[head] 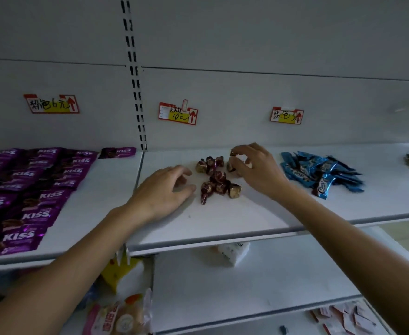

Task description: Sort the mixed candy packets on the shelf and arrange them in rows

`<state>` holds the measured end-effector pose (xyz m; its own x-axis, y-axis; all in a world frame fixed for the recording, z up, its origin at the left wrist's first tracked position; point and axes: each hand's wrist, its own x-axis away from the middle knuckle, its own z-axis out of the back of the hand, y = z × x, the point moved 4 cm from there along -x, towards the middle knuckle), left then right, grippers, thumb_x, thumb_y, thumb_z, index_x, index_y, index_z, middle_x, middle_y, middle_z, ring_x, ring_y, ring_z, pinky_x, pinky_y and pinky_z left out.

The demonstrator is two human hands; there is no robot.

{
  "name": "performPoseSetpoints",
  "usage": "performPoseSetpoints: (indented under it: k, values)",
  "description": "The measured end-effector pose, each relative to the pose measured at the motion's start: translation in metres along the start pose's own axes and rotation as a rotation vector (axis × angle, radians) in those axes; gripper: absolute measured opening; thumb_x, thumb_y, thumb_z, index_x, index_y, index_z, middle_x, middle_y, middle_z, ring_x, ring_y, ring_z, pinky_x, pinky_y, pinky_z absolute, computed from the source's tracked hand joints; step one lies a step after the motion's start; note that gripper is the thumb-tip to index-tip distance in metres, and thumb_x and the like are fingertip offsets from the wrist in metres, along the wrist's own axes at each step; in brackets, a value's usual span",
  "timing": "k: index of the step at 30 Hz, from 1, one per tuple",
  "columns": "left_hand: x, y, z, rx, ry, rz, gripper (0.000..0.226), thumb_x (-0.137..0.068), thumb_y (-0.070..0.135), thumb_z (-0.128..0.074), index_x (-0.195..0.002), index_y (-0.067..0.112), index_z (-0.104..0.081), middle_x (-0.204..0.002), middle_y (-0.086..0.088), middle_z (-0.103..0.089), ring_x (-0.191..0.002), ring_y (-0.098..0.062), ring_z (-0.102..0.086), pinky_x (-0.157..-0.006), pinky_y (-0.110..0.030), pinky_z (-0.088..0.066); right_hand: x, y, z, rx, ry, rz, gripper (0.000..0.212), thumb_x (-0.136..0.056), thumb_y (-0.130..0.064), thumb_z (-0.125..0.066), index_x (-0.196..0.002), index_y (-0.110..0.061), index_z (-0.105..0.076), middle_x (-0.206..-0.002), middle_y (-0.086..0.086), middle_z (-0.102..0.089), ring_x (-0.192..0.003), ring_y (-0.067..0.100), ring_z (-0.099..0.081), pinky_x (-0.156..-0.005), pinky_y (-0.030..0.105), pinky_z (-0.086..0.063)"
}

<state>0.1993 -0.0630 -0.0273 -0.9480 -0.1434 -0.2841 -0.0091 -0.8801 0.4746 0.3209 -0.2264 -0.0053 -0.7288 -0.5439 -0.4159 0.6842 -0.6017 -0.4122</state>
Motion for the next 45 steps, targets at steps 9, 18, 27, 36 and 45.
performPoseSetpoints:
  k: [9, 18, 27, 36, 45]
  values:
    - [-0.042, 0.009, -0.011, 0.073, 0.065, 0.113, 0.04, -0.093, 0.034, -0.05, -0.131, 0.021, -0.046, -0.121, -0.001, -0.057, -0.096, -0.009, -0.052, -0.087, -0.024, -0.041, -0.032, 0.029, -0.018, -0.135, -0.273, -0.077, 0.055, -0.084, -0.038, -0.065, -0.132, -0.019, -0.047, -0.117, 0.001, -0.061, -0.098, 0.018, -0.056, -0.075, 0.024, -0.039]
    - [-0.06, -0.012, -0.013, 0.075, 0.082, 0.042, 0.022, -0.09, 0.02, -0.058, -0.112, 0.022, -0.062, -0.106, 0.007, -0.063, -0.091, -0.001, -0.055, -0.069, -0.003, -0.039, -0.064, 0.012, -0.034, -0.191, -0.423, -0.045, 0.053, -0.081, -0.057, -0.057, -0.126, -0.029, -0.053, -0.105, -0.004, -0.055, -0.094, 0.014, -0.054, -0.073, 0.023, -0.041]
    - [-0.053, -0.034, 0.009, 0.204, 0.162, 0.164, 0.021, -0.082, 0.007, -0.067, -0.1, 0.017, -0.059, -0.097, 0.003, -0.063, -0.09, -0.006, -0.06, -0.074, -0.009, -0.045, -0.059, -0.018, -0.043, -0.292, -0.58, 0.076, 0.014, -0.089, -0.028, -0.057, -0.097, -0.024, -0.068, -0.072, -0.011, -0.057, -0.045, -0.001, -0.051, -0.044, 0.012, -0.042]
    - [-0.064, -0.057, 0.015, 0.151, 0.16, 0.21, 0.02, -0.079, 0.016, -0.072, -0.096, 0.023, -0.063, -0.095, 0.007, -0.065, -0.087, -0.006, -0.059, -0.066, -0.011, -0.037, -0.066, -0.023, -0.036, -0.221, -0.716, 0.126, 0.003, -0.085, -0.025, -0.062, -0.088, -0.027, -0.063, -0.076, -0.011, -0.062, -0.058, 0.006, -0.052, -0.057, 0.02, -0.041]
    - [-0.086, -0.076, 0.014, 0.085, 0.18, 0.208, 0.026, -0.087, 0.008, -0.06, -0.111, 0.016, -0.065, -0.1, 0.006, -0.061, -0.092, -0.006, -0.052, -0.068, -0.011, -0.035, -0.102, -0.013, -0.067, -0.323, -0.459, 0.017, 0.006, -0.085, -0.022, -0.065, -0.089, -0.018, -0.063, -0.088, -0.008, -0.062, -0.081, 0.005, -0.055, -0.065, 0.018, -0.041]
